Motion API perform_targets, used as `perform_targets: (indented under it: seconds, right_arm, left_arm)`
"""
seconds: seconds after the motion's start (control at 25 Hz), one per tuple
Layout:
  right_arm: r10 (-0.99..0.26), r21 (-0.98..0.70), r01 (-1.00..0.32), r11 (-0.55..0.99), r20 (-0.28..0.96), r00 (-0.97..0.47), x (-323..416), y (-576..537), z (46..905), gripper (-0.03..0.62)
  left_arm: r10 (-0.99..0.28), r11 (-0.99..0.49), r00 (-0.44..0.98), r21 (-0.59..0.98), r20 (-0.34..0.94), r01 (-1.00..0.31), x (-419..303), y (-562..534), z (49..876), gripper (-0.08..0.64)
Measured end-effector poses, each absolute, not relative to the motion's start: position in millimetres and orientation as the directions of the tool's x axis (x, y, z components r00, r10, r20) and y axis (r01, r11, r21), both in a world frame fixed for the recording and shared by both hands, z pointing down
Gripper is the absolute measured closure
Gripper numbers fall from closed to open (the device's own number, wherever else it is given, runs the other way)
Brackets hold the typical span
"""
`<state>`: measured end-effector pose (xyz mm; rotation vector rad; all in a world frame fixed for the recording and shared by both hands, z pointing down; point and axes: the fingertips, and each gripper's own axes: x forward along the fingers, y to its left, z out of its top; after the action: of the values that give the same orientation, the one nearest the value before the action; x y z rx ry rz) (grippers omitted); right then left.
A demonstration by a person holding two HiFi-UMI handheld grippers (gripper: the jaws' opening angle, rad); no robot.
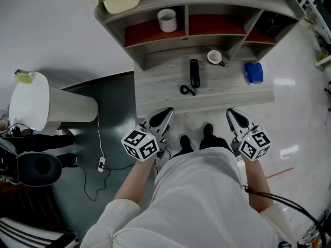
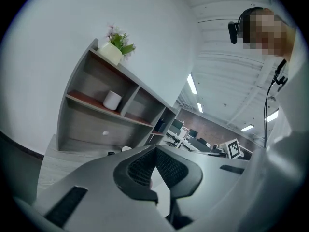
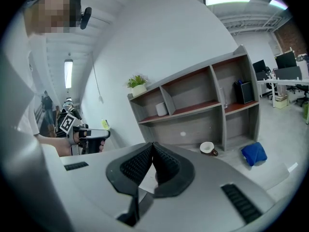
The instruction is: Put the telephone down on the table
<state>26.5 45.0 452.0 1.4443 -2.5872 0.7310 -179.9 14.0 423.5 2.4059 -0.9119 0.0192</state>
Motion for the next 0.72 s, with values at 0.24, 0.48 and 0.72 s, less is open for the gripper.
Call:
perform_targets:
  seconds: [0.24, 0.48, 0.72]
  right_arm:
    - [-0.790, -0.378, -0.815, 0.440, 0.269, -0.551, 37.1, 47.0, 436.4, 0.575]
    - [-0.766, -0.373, -0.791, 0.486, 0.254, -0.590, 44.6, 47.2, 426.5, 0.577]
    - [-0.751, -0.386, -0.775, 0.501, 0.250, -0.611, 58.2, 42.7, 425.5, 0.575]
  left_arm:
    - [-0.639, -0.601, 0.755, 0.517, 0.147, -0.609, -173.5, 28.9, 411.7, 0.551]
    - [-0.652, -0.560, 0.737, 0.543, 0.176, -0.625, -158.8, 35.0, 415.4, 0.551]
    - [-0.675, -0.545, 0.720, 0.547, 0.164, -0.636, -148.2, 34.7, 412.0, 0.551]
